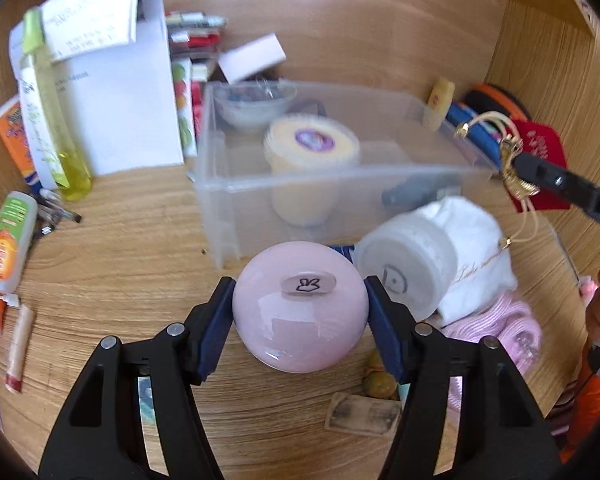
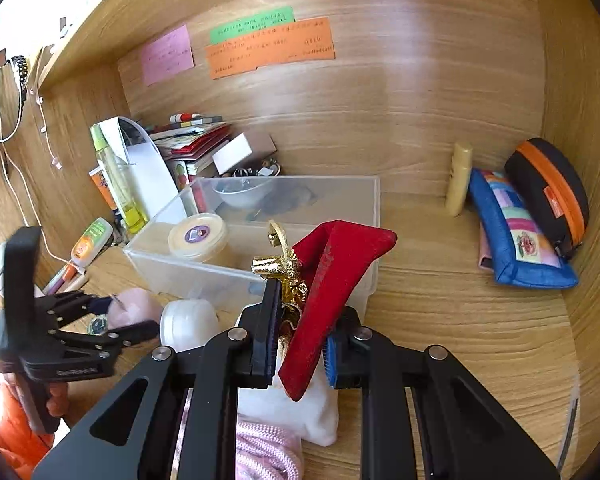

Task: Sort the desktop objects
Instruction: 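Grasp the pink compact with the left tool while the right tool grasps the red pouch, then lower the pink compact and red pouch into the clear box and open both tools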

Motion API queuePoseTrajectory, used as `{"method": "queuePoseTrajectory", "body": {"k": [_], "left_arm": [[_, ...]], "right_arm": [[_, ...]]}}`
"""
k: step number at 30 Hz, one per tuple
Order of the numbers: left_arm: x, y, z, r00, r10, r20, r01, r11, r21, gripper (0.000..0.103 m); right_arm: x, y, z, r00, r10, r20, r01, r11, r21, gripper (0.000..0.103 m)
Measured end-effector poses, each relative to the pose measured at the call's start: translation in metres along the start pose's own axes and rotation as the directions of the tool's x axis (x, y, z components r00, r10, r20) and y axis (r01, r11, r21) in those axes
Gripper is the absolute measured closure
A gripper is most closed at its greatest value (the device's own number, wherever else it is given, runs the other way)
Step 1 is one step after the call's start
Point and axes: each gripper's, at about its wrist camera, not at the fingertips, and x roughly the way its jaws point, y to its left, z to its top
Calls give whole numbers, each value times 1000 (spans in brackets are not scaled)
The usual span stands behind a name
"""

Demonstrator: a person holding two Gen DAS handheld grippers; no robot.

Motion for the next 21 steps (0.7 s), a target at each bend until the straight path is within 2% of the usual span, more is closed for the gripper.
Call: {"method": "queuePoseTrajectory", "body": {"k": [7,13,17,21], "left_arm": [[-30,-3,24,993,41,112,-42,999,7,40],[-46,-6,67,977,40,210,-47,999,25,40],[-44,-9,93,972,32,233,-40,999,30,40],[-33,-13,115,976,4,217,-11,999,31,40]], "right_arm": [[2,2,17,999,30,31,-30,1000,-1,87],[10,8,43,997,44,64,-43,999,-20,87],[17,10,61,996,47,77,-45,999,-30,87],[26,10,77,996,34,80,-31,999,-37,87]]}}
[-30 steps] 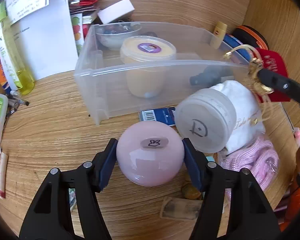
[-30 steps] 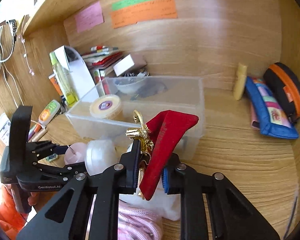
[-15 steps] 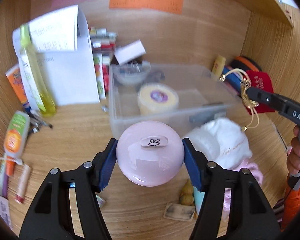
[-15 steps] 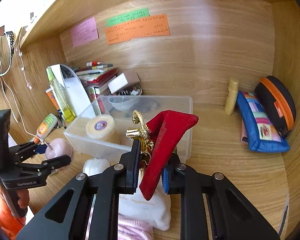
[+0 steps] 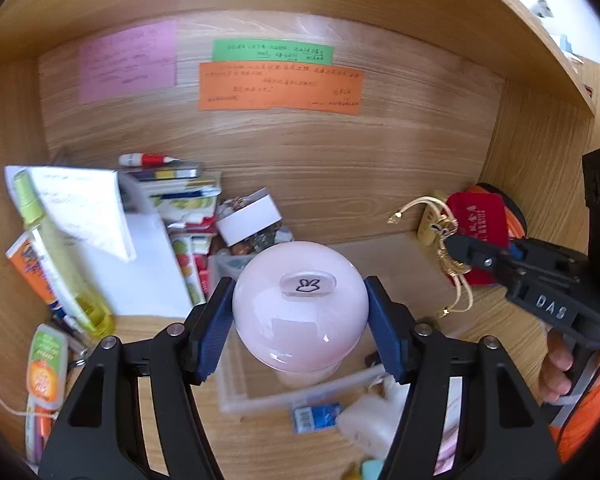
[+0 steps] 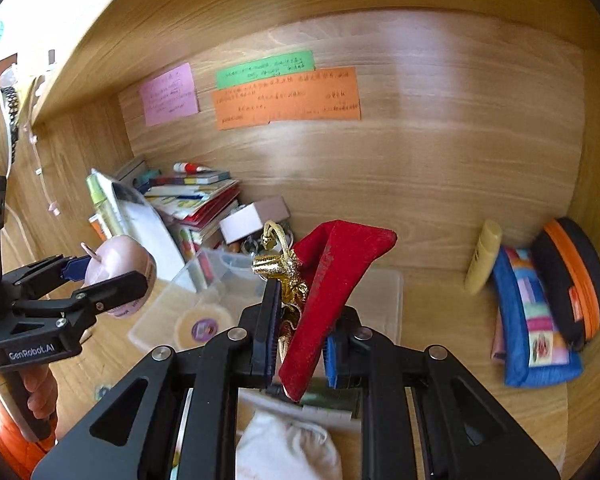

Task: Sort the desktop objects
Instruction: 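Lower the pink compact and red pouch into the clear box and open both tools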

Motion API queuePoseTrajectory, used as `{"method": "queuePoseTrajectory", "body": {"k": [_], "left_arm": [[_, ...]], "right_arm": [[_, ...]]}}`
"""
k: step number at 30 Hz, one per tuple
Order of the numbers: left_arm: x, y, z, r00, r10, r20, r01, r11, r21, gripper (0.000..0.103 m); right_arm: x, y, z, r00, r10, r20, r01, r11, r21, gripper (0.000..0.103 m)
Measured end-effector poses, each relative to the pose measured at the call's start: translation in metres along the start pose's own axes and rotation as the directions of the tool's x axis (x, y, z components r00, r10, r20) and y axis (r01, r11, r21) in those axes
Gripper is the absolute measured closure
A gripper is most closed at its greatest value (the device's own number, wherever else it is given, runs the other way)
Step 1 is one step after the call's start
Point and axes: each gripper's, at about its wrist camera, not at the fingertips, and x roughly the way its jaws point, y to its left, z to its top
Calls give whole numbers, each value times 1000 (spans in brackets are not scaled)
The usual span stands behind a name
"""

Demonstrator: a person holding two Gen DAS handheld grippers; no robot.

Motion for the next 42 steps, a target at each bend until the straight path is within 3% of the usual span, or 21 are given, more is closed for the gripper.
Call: {"method": "queuePoseTrajectory", "body": {"k": [11,21,24,31,42], "left_arm": [[59,-2,23,995,88,-55,-88,996,13,40],[108,9,1,979,114,-170,-113,993,12,40],[113,7,-4,972,147,-182,-142,989,43,40],[125,12,-13,960,128,-248,-123,992,36,40],[122,7,-18,961,157,-226,-148,987,58,40]], "right_arm": [[56,-18,6,997,-6,-83,10,999,52,87],[100,-36,-25,972,-18,-234,37,997,75,87],[105,-35,-29,967,-19,-253,38,997,69,87],[105,-28,-32,965,-60,-255,66,998,15,83],[113,-12,-40,953,-99,-287,87,995,-55,83]]}}
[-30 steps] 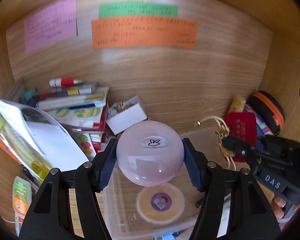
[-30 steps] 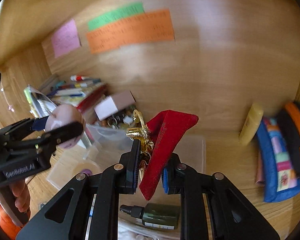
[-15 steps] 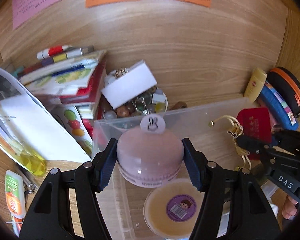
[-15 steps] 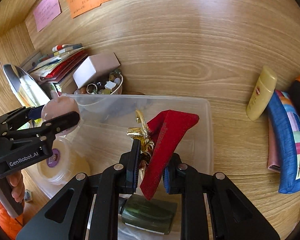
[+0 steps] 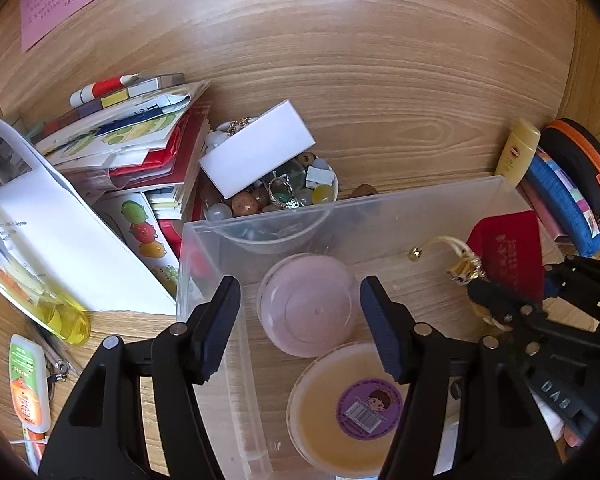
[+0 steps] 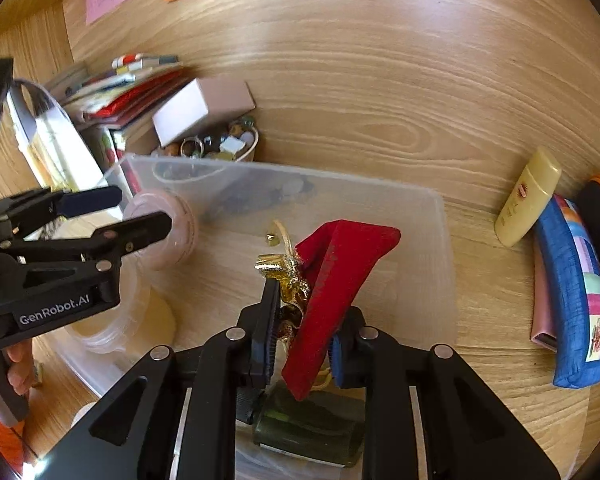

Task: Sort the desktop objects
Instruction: 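Lower the pink compact and red pouch into the clear box and open both tools, then move both tools back to the pile and grasp the white cloth bag with the right tool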

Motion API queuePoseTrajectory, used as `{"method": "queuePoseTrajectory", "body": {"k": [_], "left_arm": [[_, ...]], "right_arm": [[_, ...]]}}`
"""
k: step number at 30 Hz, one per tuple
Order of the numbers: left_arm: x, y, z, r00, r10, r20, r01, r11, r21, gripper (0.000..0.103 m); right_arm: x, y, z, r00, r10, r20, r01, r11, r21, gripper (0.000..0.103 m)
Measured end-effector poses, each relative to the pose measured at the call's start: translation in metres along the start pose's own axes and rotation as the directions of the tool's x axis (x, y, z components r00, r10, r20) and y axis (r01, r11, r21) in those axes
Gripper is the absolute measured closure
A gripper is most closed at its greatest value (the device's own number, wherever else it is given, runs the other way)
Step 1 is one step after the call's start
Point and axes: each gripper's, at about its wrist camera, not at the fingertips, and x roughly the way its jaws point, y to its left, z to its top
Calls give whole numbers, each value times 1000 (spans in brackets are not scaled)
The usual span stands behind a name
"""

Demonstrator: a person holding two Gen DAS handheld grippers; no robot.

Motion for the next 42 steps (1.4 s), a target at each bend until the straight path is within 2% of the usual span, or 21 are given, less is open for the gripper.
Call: {"method": "queuePoseTrajectory", "body": {"k": [7,9,11,16,18,21,27,29,34,37,42], "left_arm": [[-6,-3,0,999,7,37,-7,1000,1,40],[-10,-4,-1,998,9,57,-9,1000,4,40],[-14,-5,-1,997,11,72,-12,1000,4,40],[-22,-5,-3,992,24,123,-24,1000,0,40],[-23,-5,-4,990,35,135,-36,999,4,40],[-24,-3,-5,989,17,147,-17,1000,-1,40],[-38,2,-12,982,17,190,-16,1000,-6,20],[-42,5,-14,981,8,196,-5,1000,-17,14],[-55,13,-22,975,-3,224,13,999,-45,10],[-67,17,-29,967,-29,251,44,998,-53,6],[-92,21,-41,950,-95,297,114,992,-47,2]], "right_arm": [[1,12,-4,998,-56,8,56,997,-52,68],[-1,15,-5,997,-77,22,78,995,-65,60],[-5,17,-6,993,-106,49,110,991,-74,46],[-16,18,-5,985,-138,100,146,987,-72,32],[-17,16,-4,982,-150,118,159,985,-69,31],[-19,16,-1,978,-157,135,167,984,-66,31],[-26,19,-1,966,-163,203,180,981,-72,29],[-29,20,-2,964,-150,218,169,983,-72,25],[-37,26,-5,952,-145,268,176,980,-96,17],[-41,29,-6,947,-143,289,181,978,-109,12],[-52,25,-5,944,-116,309,155,983,-103,12]]}}
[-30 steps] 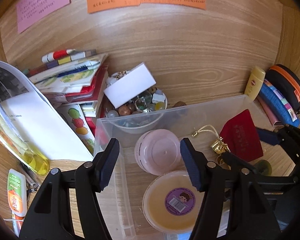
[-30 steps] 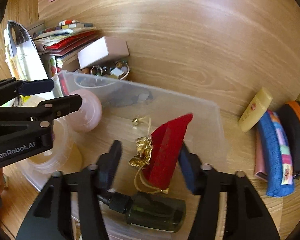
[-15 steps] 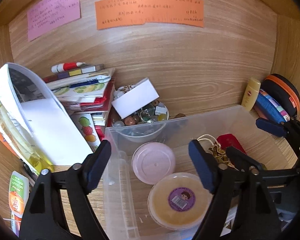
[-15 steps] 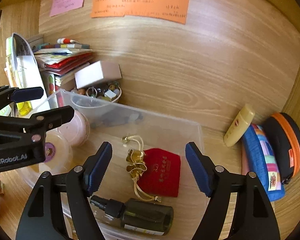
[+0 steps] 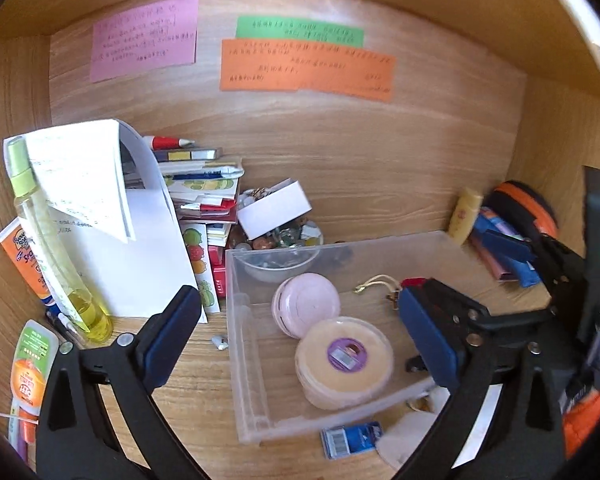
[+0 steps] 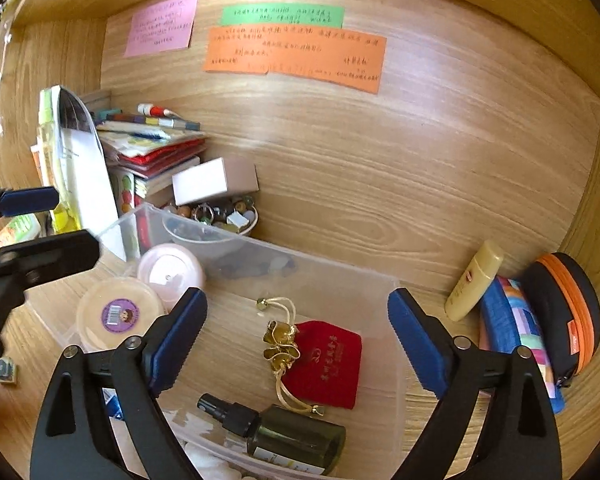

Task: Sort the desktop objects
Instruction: 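Move both tools back to the pile and grasp the white cloth bag with the right tool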

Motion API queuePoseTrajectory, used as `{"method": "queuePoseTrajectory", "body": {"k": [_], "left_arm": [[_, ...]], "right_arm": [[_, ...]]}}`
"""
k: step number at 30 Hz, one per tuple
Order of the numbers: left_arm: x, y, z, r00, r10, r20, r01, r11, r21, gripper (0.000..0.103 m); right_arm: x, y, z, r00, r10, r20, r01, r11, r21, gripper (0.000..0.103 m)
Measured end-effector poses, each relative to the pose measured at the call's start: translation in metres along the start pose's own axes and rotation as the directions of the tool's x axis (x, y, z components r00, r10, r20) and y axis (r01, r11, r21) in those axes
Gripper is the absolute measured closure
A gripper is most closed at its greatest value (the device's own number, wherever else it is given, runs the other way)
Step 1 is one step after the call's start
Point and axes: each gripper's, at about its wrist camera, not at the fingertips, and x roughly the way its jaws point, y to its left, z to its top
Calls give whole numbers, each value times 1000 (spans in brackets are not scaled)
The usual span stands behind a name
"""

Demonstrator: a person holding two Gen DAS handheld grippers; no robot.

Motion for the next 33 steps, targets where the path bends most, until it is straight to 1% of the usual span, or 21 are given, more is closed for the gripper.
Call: {"method": "queuePoseTrajectory", "body": {"k": [2,3,5,6,8,10,12,17,20,23,26,29,33], "left_arm": [[-10,1,-2,1000,-12,6,12,1000,-2,2],[-14,0,-3,1000,-7,6,7,1000,-2,2],[-20,-2,-6,999,40,-4,-40,999,11,2],[-24,-4,-9,998,68,-4,-68,997,21,2],[-27,-6,-15,997,79,-13,-79,996,36,2],[-31,-5,-23,998,57,-40,-56,998,35,2],[-34,-4,-30,997,28,-65,-27,999,24,2],[-44,-3,-45,996,14,-91,-13,1000,4,2],[-44,-7,-53,993,-23,-117,25,999,20,2],[-43,-16,-65,988,-31,-149,39,998,57,2],[-41,-23,-77,982,-41,-185,57,995,83,2],[-40,-28,-87,976,-46,-215,64,995,81,2],[-43,-29,-98,973,-54,-223,70,996,64,2]], "right_arm": [[-10,-7,2,999,29,14,-30,999,31,12],[-15,-9,2,999,37,14,-37,998,42,12],[-24,-13,3,999,40,5,-40,998,56,8],[-30,-15,1,1000,29,0,-29,998,54,6],[-42,-17,-4,1000,-9,4,9,999,39,5],[-54,-19,-13,999,-33,7,33,999,28,5],[-63,-23,-23,1000,-26,-3,26,999,33,5],[-81,-30,-51,999,-17,-28,19,998,55,5],[-85,-32,-66,998,3,-65,2,997,74,5],[-86,-33,-82,995,19,-101,-9,995,99,5],[-83,-32,-95,987,48,-152,-28,992,126,5],[-80,-29,-101,980,68,-185,-42,989,144,5],[-67,-21,-100,959,159,-237,-122,979,161,5]]}}
